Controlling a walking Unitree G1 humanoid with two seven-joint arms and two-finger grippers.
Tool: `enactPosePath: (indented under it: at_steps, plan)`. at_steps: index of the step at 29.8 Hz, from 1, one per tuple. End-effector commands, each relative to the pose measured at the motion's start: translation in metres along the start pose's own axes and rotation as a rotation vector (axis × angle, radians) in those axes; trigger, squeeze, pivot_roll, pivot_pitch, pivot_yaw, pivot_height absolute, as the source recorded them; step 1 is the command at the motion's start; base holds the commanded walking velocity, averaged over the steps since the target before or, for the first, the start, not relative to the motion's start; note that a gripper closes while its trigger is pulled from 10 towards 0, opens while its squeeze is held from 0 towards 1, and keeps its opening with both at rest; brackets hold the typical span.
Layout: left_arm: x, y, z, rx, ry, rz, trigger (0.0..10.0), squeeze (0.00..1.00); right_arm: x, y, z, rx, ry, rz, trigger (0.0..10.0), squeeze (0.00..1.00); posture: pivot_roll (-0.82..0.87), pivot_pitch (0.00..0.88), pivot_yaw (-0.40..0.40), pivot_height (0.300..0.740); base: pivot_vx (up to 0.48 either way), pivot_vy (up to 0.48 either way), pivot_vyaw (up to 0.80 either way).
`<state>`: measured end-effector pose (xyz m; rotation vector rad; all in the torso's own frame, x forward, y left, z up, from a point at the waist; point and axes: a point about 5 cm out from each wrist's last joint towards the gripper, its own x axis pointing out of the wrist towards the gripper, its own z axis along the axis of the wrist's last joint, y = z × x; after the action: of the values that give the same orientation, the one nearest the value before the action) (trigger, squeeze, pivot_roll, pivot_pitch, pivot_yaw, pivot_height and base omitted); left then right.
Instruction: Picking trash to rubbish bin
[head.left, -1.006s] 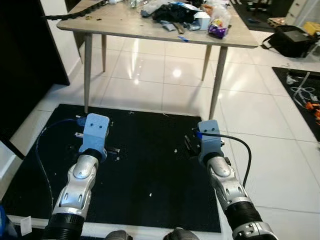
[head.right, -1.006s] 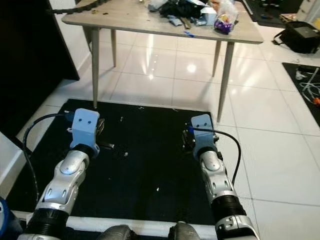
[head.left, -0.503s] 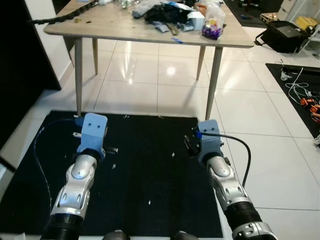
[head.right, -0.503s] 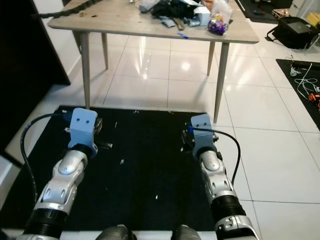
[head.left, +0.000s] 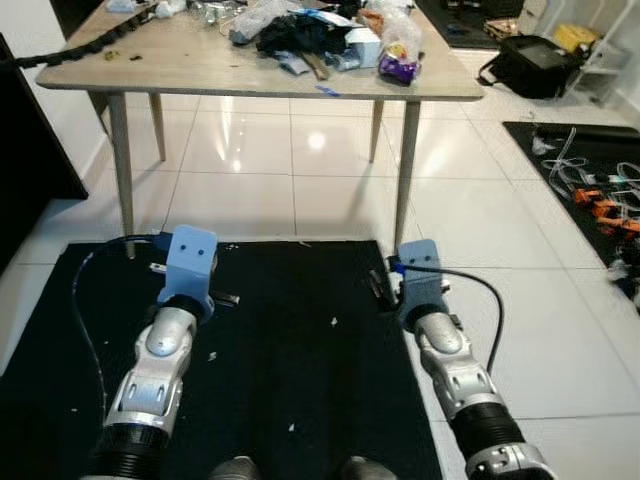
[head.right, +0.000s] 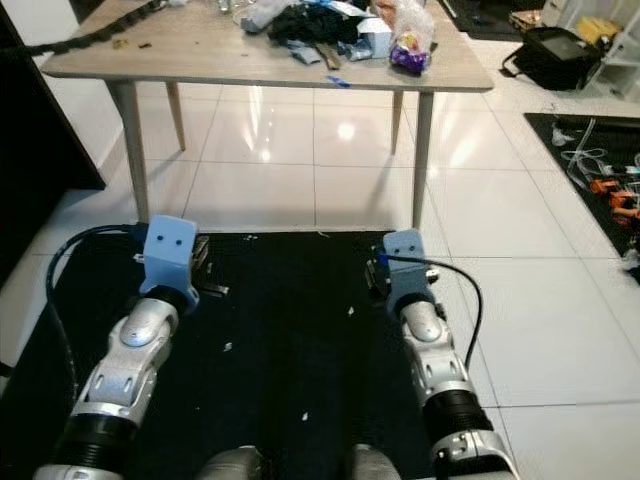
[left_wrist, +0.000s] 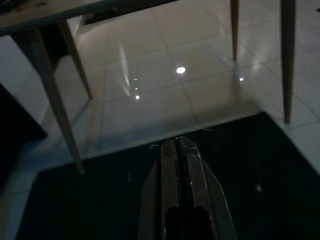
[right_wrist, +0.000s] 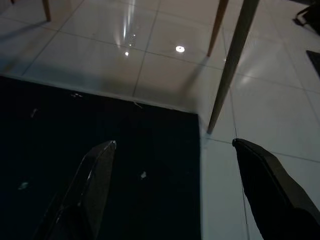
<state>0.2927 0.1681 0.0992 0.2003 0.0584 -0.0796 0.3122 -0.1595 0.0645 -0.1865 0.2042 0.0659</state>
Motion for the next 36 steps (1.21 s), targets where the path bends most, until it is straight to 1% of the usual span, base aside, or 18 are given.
enactPosePath:
  at_steps: [1, 20, 28, 36]
  plan:
    - [0.0003, -0.0022, -0.0013, 0.006, 0.011, -0.011, 10.0, 0.0, -0.0012, -0.0052, -0.0016, 0.009, 0.004, -0.019, 10.0, 0.0, 0.05, 0.036, -0.025, 0.74, 0.285, 0.0, 0.0]
    - [0.0005, -0.002, -0.0014, 0.008, 0.013, -0.012, 10.0, 0.0, -0.001, -0.0059, -0.0008, 0.013, -0.002, -0.023, 10.0, 0.0, 0.05, 0.032, -0.027, 0.74, 0.283, 0.0, 0.0]
    - [0.0013, -0.0021, -0.0013, 0.009, 0.01, -0.012, 10.0, 0.0, -0.0001, -0.0065, 0.0, 0.01, -0.005, -0.024, 10.0, 0.0, 0.05, 0.02, -0.029, 0.74, 0.28, 0.0, -0.61]
    - [0.0015, -0.0026, -0.0016, 0.01, 0.01, -0.015, 10.0, 0.0, 0.0013, -0.0083, 0.0022, 0.005, -0.012, -0.026, 10.0, 0.0, 0.05, 0.008, -0.032, 0.74, 0.283, 0.0, 0.0]
